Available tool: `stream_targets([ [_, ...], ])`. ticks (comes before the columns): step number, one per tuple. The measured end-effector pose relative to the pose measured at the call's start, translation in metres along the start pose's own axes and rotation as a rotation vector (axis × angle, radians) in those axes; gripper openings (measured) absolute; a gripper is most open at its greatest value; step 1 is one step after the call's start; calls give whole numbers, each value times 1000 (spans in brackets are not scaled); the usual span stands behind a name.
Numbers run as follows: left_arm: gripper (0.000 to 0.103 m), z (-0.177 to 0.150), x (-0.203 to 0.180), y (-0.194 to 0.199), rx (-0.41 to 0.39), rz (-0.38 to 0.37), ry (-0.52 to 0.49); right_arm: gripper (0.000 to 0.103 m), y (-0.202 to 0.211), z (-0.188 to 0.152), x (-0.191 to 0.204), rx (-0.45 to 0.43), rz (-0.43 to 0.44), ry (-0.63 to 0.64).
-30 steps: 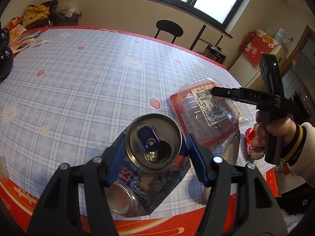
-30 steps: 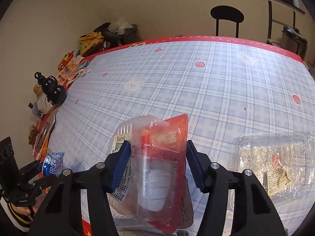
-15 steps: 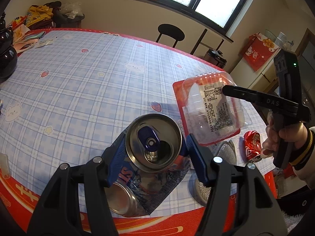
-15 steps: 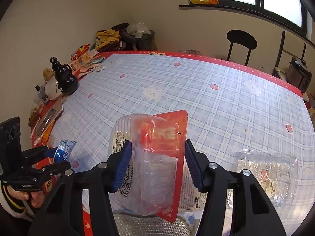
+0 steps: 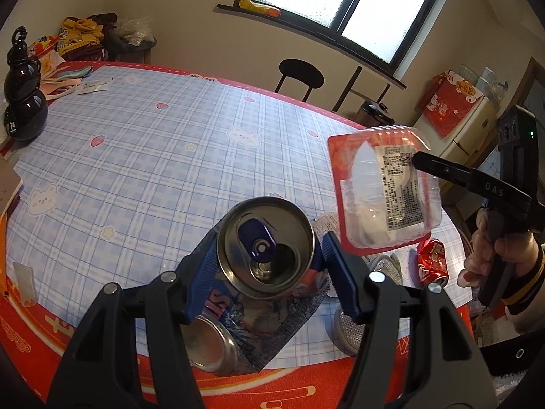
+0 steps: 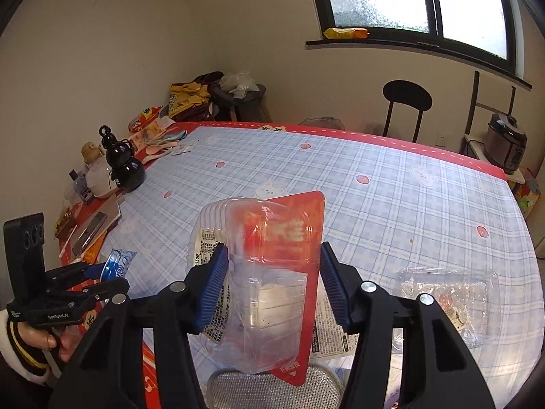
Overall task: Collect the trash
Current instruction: 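Carry the package and the blue can with both grippers over the brown bin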
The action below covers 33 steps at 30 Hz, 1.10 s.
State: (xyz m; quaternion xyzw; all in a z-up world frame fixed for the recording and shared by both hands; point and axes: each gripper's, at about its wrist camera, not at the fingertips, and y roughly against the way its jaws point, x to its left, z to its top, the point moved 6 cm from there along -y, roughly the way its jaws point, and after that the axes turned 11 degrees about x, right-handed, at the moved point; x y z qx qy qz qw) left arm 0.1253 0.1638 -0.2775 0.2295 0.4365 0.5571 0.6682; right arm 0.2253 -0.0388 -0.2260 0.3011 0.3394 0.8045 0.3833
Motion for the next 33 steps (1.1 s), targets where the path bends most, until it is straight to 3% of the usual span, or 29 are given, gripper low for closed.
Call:
stream_targets([
  [9,62,1,-7,27,-31,17,-3,54,54,-8,-22,-101,-64,-41],
  [16,62,16,-34,53,-62,56,-46,54,107,-20,-56,-186,-119,-101],
  [24,62,37,-104,60,-100,16,-121,54,179,-52,-119,-264,-210,-181],
  [33,62,46,-205,36,-89,-65,-218,54,263,-110,-206,-312,-350,-289],
])
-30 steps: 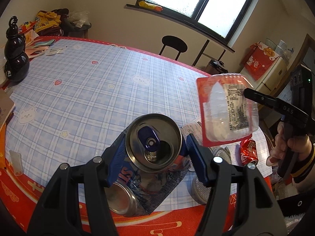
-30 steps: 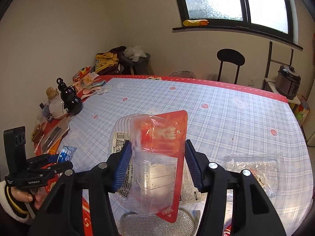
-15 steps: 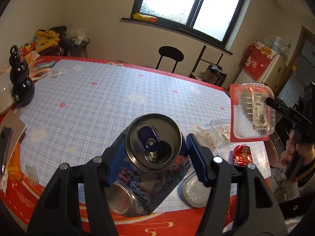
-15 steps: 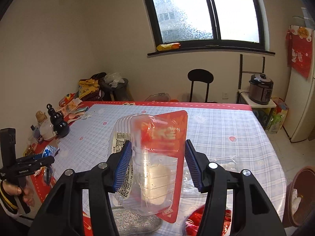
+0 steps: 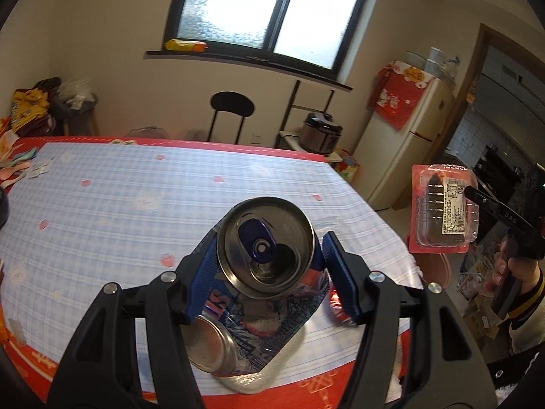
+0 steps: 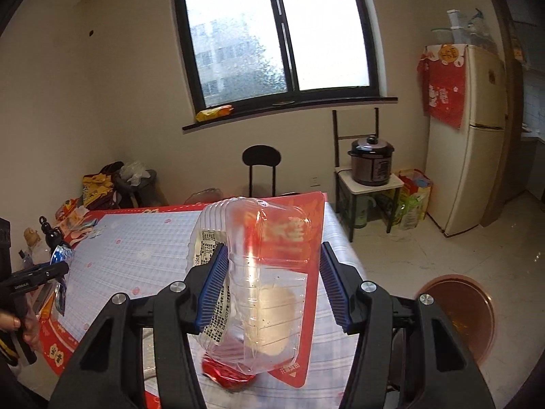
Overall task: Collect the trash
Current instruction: 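Carry the package and the blue can with both grippers over the brown bin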
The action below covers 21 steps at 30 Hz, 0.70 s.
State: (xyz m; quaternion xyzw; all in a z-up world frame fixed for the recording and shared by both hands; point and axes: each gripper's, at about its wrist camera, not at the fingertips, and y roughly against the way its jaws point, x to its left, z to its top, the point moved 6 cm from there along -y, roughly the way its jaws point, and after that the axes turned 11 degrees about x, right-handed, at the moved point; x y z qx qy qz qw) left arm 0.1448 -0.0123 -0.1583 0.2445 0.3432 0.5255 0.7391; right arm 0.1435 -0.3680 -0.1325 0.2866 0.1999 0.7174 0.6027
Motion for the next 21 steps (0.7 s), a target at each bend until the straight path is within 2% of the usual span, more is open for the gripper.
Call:
stream_targets([
  [6,62,17,-70,-27,2,-57,-59,54,35,-8,-95,-9,-133,-77],
  [13,62,25,-135,-58,6,-96,-103,54,62,-18,-207,-2,-277,-168],
  [21,62,19,-177,-83,15,-103,-104,56,40,-18,-296,64,-386,-209],
])
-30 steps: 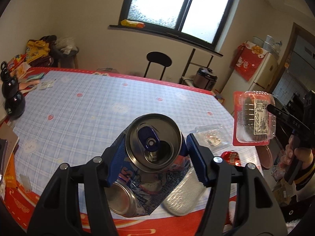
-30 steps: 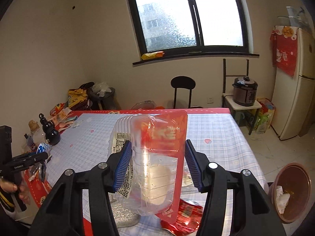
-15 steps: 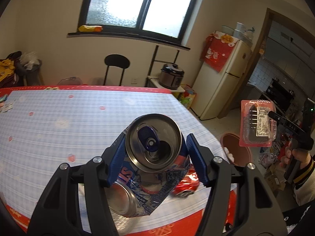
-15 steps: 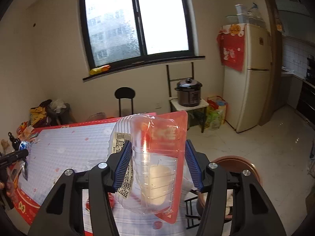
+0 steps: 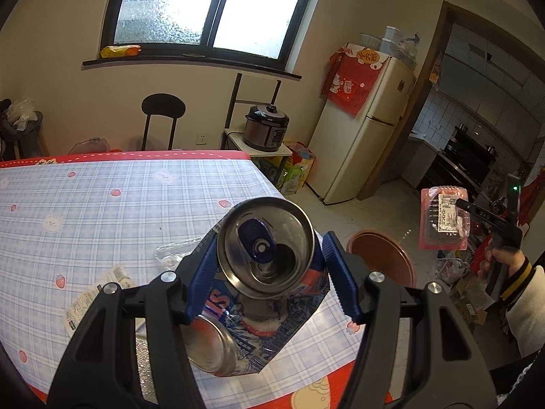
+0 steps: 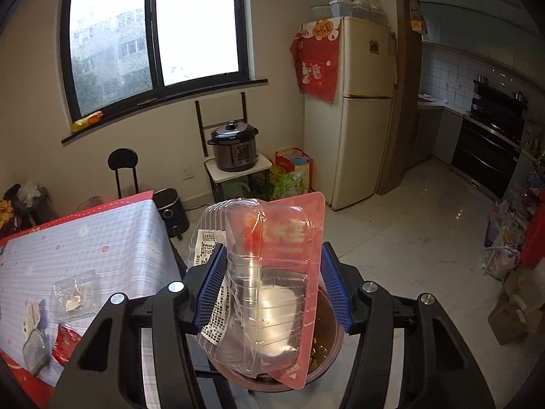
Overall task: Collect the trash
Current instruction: 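Carry the package and the blue can with both grippers over the brown bin, then open the right gripper to drop the package into the bin while the left drops the can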
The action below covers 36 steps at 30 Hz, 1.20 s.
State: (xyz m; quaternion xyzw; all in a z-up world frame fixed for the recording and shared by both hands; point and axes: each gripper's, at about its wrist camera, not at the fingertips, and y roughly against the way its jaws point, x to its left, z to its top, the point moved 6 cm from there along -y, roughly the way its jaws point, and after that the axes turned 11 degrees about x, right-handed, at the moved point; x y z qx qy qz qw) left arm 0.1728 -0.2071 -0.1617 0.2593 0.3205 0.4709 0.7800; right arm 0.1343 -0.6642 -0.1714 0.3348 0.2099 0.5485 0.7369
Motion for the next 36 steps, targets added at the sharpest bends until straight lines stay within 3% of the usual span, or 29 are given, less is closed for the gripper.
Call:
stream_targets([
  [3,62,-3,-6,-6,9,12,6,58,-16,11,-10,21,-24,-16],
  [7,62,-3,-7,-7,13,21,3,87,-7,25,-13,-52,-33,-57],
  [13,62,6,-11,-7,10,5,-37,96,17,31,-6,-115,-22,-57],
  [18,62,16,-28,-14,17,-34,-95,98,38,25,3,-124,-29,-75],
  [24,62,30,-76,-34,30,-124,-191,98,60,9,5,-116,-37,-78],
  [31,62,42,-166,-82,81,-265,-320,98,79,-9,-17,-106,-58,-102],
  [36,62,62,-244,-130,145,-409,-376,98,89,-23,-49,-101,-92,-138],
])
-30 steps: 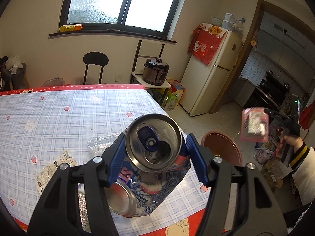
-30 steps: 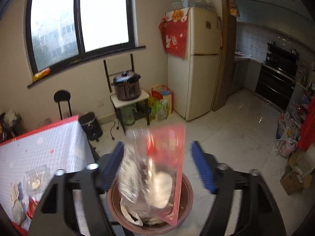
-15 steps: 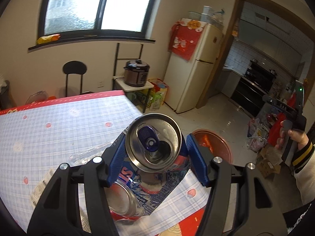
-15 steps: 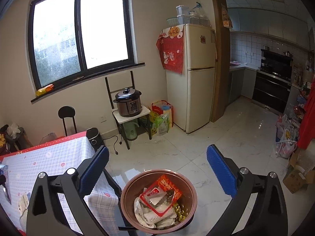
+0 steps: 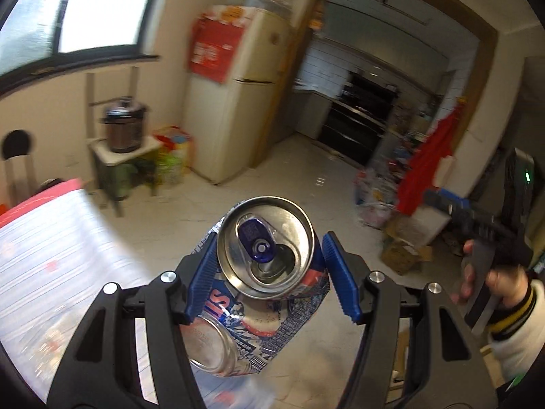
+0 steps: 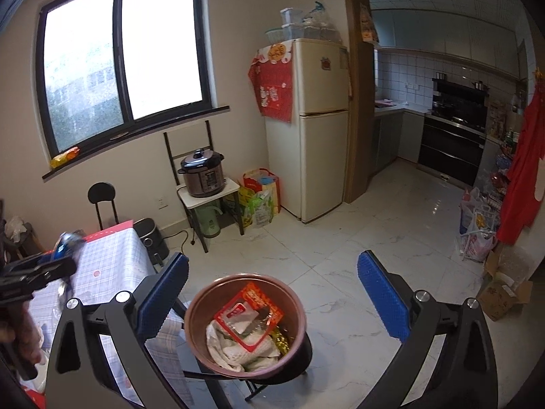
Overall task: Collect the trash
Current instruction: 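Open the right gripper to drop the package into the bin while the left drops the can, then move both tools back over the table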
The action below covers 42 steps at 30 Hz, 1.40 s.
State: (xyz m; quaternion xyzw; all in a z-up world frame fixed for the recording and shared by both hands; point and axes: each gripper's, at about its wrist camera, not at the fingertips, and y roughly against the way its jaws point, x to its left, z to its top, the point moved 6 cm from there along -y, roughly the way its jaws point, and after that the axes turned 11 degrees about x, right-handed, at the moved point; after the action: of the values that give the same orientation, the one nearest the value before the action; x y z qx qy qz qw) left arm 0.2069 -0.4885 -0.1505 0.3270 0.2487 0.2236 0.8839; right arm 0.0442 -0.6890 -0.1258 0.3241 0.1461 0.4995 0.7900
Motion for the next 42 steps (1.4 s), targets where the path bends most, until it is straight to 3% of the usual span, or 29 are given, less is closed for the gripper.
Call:
stream_targets([
  [2,63,22,-20,-28,16,-44,-29,98,2,-3,-15,5,-17,-26],
  [4,80,39,-34,-45,8,-34,-48,98,3,-7,-28,12,-29,-51],
  [5,93,46,-38,-48,-6,-16,-53,98,4,-9,-34,15,-34,-63],
  [12,97,51,-31,-18,-81,32,-43,98,9,-14,-44,4,-29,-115],
  [19,97,18,34,65,-134,179,62,98,5,-18,-2,11,56,-95],
  [25,97,-39,106,158,-184,333,211,98,3,-19,58,24,144,-52],
  [34,97,-161,187,301,-231,578,428,98,-2,-31,167,79,255,56],
  [42,97,-275,227,372,-211,701,614,98,-11,-63,267,165,345,159],
])
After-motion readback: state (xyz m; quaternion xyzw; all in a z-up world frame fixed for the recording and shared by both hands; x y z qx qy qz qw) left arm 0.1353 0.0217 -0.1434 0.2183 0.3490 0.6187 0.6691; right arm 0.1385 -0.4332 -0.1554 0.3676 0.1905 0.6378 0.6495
